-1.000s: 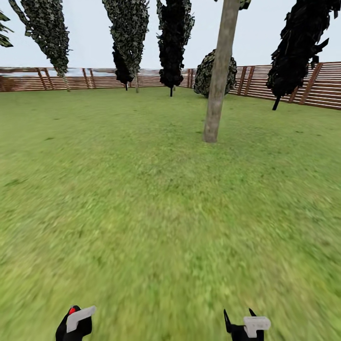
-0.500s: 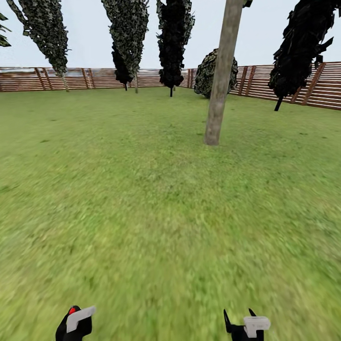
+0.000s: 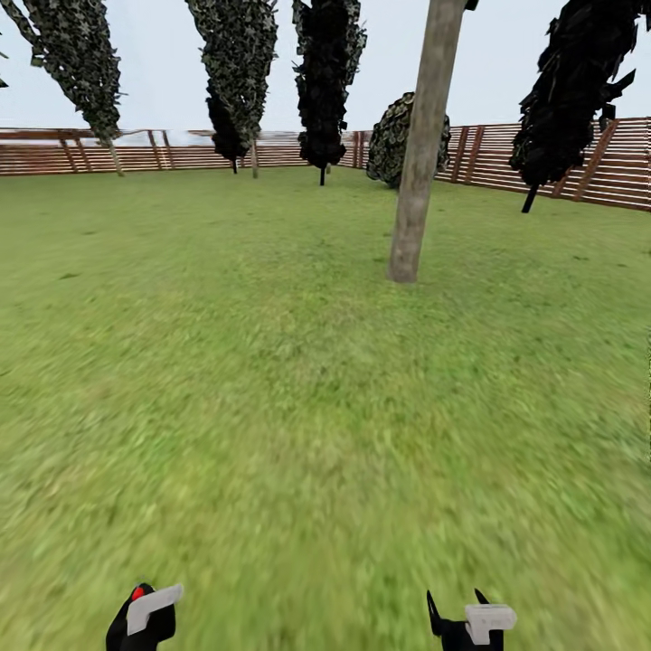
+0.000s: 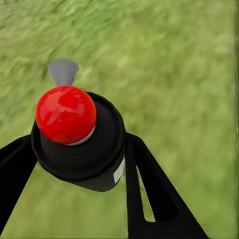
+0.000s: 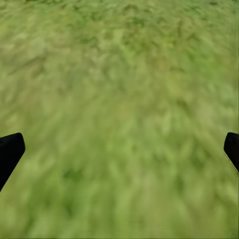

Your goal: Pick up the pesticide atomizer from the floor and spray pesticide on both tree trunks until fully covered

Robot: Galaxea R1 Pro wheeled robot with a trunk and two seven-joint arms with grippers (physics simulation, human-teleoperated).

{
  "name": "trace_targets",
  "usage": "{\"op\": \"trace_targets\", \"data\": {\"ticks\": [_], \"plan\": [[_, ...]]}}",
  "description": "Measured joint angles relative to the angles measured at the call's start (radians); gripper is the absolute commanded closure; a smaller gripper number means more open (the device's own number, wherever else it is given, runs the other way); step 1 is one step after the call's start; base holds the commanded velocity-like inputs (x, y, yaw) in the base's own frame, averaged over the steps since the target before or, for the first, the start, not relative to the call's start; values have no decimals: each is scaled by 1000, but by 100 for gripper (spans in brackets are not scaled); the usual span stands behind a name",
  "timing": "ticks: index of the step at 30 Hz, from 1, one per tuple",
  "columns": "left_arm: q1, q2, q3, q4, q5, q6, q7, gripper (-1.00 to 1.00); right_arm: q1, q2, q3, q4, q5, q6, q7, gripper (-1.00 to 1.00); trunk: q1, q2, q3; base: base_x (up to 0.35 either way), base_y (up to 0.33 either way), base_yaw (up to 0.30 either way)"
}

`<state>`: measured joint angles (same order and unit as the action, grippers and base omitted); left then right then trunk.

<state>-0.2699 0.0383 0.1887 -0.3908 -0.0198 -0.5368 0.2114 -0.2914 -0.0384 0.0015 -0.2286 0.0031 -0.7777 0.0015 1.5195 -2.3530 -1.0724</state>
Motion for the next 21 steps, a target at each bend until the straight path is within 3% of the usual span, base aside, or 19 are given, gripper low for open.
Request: {"op": "trace_targets", "data": {"ticks": [6,21], "plan": [[0,0,0,0,0,0,0,100,0,0,0,0,0,0,0,-100,0,0,0,346,0,-147],[0,0,0,0,0,0,0,100,0,0,0,1,0,0,0,-100,0,0,0,346,0,-8]]}}
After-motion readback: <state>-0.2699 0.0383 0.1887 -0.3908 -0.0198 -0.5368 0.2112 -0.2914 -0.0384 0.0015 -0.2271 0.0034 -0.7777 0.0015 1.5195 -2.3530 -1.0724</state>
